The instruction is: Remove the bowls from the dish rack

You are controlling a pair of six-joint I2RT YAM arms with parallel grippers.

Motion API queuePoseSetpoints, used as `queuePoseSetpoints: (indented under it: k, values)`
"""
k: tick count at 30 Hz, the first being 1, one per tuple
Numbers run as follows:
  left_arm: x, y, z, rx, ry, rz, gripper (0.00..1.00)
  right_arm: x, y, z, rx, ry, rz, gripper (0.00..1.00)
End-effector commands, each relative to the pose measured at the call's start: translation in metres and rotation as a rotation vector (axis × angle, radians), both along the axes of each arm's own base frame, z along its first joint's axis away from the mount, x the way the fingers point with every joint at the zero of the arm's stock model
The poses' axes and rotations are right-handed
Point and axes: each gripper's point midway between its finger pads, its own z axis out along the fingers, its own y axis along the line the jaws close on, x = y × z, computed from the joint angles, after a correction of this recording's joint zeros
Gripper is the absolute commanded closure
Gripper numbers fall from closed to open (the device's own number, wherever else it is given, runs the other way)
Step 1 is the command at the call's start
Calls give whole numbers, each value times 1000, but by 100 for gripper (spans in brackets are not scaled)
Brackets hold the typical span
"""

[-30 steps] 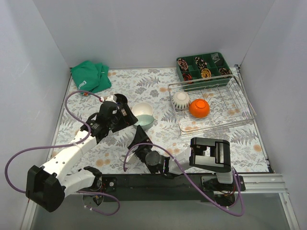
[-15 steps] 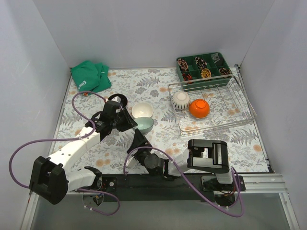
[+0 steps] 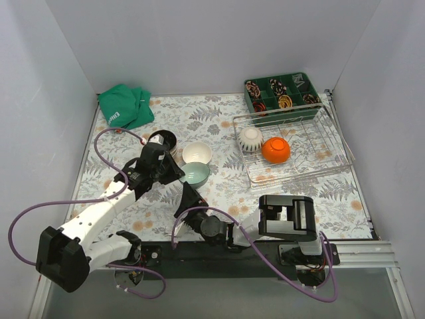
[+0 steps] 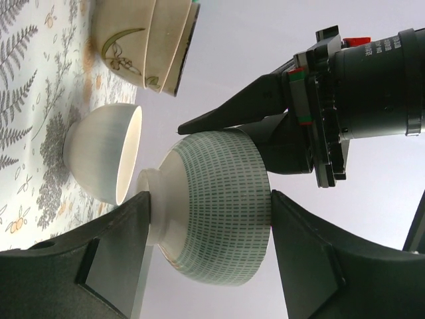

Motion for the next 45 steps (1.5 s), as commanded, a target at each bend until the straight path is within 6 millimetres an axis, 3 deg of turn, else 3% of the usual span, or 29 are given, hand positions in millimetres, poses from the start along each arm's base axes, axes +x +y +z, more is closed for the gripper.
queuePoseSetpoints:
  k: [1, 8, 13, 19, 24, 25, 33, 39, 45]
  values:
    - [22, 24, 43, 44, -198, 108, 100, 11, -45, 56, 544, 83, -107, 41]
    - [36, 46, 63, 110, -294, 210, 100, 7, -55, 44, 560, 132, -122, 20]
    - [38, 57, 69, 126, -332, 264, 100, 3, -66, 32, 558, 171, -144, 14]
    - [27, 73, 44, 133, -311, 338, 100, -1, -76, 8, 568, 325, -176, 13]
    - [14, 89, -1, 167, -248, 408, 100, -11, -70, -15, 596, 571, -154, 15]
    - [14, 88, -4, 157, -249, 416, 100, -14, -69, -13, 651, 625, -149, 16]
    - [12, 92, -38, 103, -216, 507, 100, -30, -63, -48, 585, 871, -167, 17]
    - [16, 97, -51, 102, -245, 536, 100, -29, -67, -51, 677, 1071, -190, 17]
    - [15, 110, -62, 150, -262, 583, 100, -24, -74, -36, 757, 1235, -177, 18]
